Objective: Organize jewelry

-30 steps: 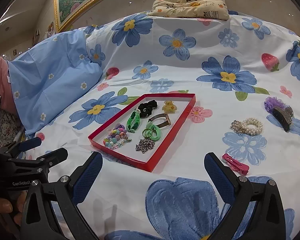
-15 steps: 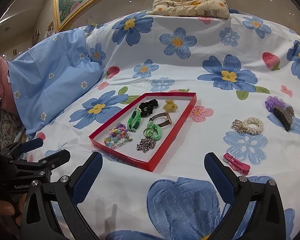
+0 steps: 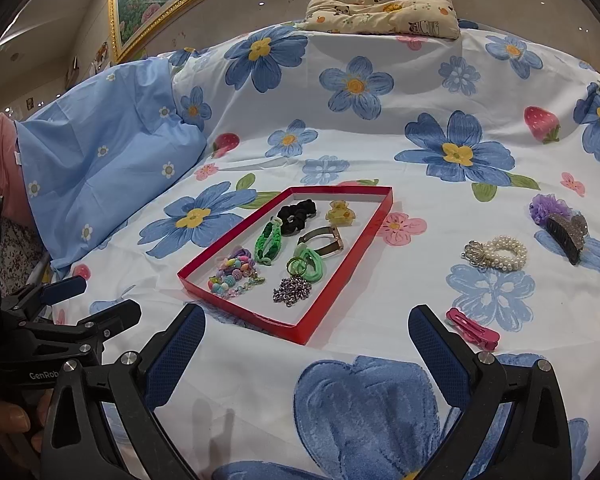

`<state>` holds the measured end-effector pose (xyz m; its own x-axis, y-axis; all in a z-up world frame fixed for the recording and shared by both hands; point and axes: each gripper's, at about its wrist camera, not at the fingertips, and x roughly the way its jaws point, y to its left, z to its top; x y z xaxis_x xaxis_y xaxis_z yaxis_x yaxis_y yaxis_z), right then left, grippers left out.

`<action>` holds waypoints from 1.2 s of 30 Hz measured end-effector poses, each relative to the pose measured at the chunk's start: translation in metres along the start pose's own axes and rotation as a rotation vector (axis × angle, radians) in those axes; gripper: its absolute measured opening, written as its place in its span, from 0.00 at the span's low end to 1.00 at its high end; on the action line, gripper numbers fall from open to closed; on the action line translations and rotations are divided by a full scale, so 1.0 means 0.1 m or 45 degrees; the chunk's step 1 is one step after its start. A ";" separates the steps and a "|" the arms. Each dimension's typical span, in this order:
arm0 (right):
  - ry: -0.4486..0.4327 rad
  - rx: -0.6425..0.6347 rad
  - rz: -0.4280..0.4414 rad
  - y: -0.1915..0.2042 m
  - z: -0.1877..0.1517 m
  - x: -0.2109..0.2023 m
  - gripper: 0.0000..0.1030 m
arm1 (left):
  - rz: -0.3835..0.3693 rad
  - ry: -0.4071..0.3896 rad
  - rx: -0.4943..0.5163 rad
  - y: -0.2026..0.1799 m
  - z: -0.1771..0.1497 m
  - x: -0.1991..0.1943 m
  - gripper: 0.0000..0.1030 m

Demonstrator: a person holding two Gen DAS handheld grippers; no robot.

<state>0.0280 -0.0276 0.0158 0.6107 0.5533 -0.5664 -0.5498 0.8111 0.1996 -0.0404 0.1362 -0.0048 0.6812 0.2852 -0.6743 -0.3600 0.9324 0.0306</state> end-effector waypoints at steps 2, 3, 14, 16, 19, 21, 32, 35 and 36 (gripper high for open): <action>0.004 0.001 0.000 0.00 0.00 0.00 1.00 | 0.000 -0.001 -0.001 0.00 0.00 0.00 1.00; 0.004 0.002 0.001 0.00 0.00 0.00 1.00 | 0.001 -0.001 -0.002 0.00 0.00 0.00 1.00; 0.006 0.003 0.002 0.00 0.00 0.00 1.00 | 0.010 0.003 0.003 0.01 0.00 0.02 1.00; 0.007 0.003 0.003 0.00 0.00 0.00 1.00 | 0.011 0.002 0.003 0.01 0.00 0.02 1.00; 0.006 0.002 0.002 -0.01 0.00 0.01 1.00 | 0.010 -0.002 0.006 0.00 0.00 0.02 1.00; 0.008 0.003 0.003 0.00 0.00 0.01 1.00 | 0.015 -0.003 0.011 0.00 0.00 0.03 1.00; 0.008 0.003 0.002 0.00 0.01 0.01 1.00 | 0.015 -0.002 0.018 0.00 -0.01 0.04 1.00; 0.008 0.003 0.004 0.00 0.01 0.01 1.00 | 0.013 -0.002 0.016 0.01 -0.01 0.04 1.00; 0.008 0.002 0.003 0.00 0.01 0.01 1.00 | 0.011 -0.001 0.016 0.01 -0.01 0.05 1.00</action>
<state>0.0293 -0.0270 0.0159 0.6059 0.5540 -0.5710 -0.5502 0.8102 0.2023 -0.0380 0.1381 -0.0083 0.6786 0.2933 -0.6734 -0.3577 0.9327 0.0457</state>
